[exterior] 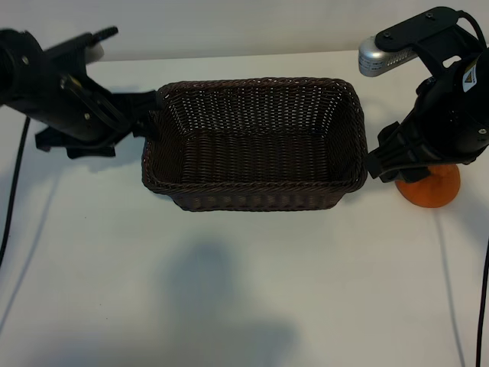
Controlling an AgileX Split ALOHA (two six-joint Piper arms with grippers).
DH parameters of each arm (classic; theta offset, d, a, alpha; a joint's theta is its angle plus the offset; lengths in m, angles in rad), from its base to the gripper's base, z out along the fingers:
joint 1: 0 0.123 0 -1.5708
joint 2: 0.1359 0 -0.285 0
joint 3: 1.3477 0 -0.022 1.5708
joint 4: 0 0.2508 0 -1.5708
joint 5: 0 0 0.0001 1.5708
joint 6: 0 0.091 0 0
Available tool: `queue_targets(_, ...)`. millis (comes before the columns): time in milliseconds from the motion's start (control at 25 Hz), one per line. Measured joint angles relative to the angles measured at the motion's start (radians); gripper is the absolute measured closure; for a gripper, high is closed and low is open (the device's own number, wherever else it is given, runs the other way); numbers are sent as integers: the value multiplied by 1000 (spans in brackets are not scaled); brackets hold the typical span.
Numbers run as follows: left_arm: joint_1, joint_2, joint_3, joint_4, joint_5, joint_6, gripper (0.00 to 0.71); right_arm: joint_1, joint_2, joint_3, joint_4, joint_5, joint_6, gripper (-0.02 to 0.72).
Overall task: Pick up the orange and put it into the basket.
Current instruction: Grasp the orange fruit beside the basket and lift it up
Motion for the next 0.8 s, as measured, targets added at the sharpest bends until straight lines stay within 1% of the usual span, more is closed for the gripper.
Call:
queue_targets(240, 0, -31, -110, 32, 110, 20, 68, 0, 0, 0, 0, 1, 0, 145)
queue_targets(520, 2, -31, -231, 149, 279, 20, 76, 0, 0, 0, 0, 16, 0, 145)
queue_targets(600, 26, -31, -265, 162, 334, 24, 78, 0, 0, 0, 0, 20, 0, 145)
queue_targets(680, 71, -38, -282, 175, 383, 49, 81, 0, 0, 0, 0, 22, 0, 145)
queue_targets(800, 170, -77, -283, 178, 441, 99, 85, 0, 0, 0, -2, 22, 0, 145)
